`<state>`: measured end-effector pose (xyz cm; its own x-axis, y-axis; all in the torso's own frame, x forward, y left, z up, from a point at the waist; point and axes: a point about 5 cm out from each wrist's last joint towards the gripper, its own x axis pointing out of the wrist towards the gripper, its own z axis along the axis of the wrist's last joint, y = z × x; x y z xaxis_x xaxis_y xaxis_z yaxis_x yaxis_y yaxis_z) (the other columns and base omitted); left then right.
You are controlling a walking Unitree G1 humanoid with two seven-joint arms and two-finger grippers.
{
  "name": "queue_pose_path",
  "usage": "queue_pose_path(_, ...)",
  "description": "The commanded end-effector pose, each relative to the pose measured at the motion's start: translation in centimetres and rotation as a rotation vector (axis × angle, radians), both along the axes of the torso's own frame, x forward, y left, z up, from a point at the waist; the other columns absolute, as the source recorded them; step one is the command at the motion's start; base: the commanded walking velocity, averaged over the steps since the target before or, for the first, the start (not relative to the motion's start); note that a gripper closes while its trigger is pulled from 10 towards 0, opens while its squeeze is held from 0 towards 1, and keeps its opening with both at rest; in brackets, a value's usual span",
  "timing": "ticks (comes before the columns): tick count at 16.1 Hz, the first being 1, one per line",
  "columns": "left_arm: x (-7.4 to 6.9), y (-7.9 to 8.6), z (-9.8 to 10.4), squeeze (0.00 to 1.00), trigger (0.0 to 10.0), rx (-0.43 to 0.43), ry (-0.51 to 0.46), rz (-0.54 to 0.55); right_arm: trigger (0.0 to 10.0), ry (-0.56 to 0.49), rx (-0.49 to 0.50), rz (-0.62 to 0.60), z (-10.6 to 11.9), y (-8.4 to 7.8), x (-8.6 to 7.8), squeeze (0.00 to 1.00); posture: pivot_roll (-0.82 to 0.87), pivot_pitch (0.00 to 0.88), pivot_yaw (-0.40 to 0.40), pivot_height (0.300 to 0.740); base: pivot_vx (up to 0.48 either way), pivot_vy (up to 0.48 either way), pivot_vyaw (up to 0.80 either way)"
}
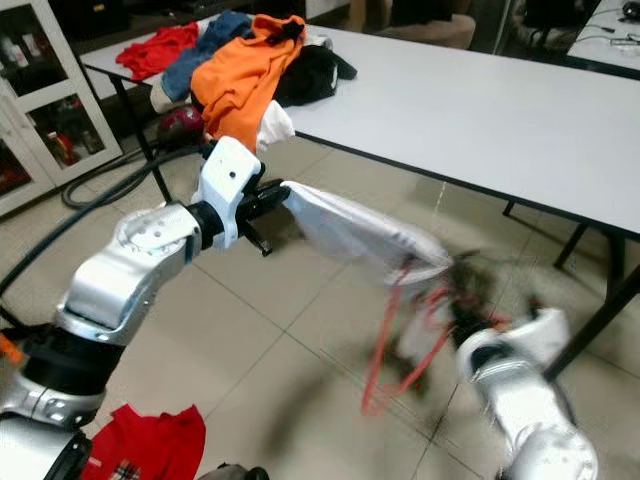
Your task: Hang hanger
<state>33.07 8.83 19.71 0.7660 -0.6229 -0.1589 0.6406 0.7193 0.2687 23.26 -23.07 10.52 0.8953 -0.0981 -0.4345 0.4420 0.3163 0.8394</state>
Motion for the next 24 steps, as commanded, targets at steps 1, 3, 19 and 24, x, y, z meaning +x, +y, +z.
queue_pose_path(1, 0.4, 0.1, -0.2, 0.00, 10.0, 0.024, -0.025, 0.013, 10.0, -0.044, 0.072, -0.019, 1.0, 1.7, 0.3, 0.00, -0.24, 0.000, 0.089, 0.740, 0.000, 0.000, 0.00)
queue_pose_path(3, 0.4, -0.3, -3.1, 0.00, 10.0, 0.101, 0.033, -0.028, 10.0, -0.168, 0.164, -0.090, 5.7, 2.8, 2.1, 0.00, -0.25, 0.000, 0.094, 0.740, 0.000, 0.000, 0.00)
queue_pose_path(19, 0.8, 0.0, -0.7, 0.00, 10.0, 0.180, -0.001, -0.121, 10.0, -0.036, -0.916, 0.669, 1.5, -0.1, -1.8, 0.00, -0.24, 0.004, 0.110, 0.740, 0.000, 0.000, 0.00)
queue_pose_path(24, 1.6, 1.4, -1.0, 0.00, 10.0, 0.126, 0.048, -0.003, 10.0, -0.363, -1.316, 0.997, 6.2, 3.0, -2.5, 0.00, -0.24, 0.008, 0.116, 0.740, 0.000, 0.000, 0.00)
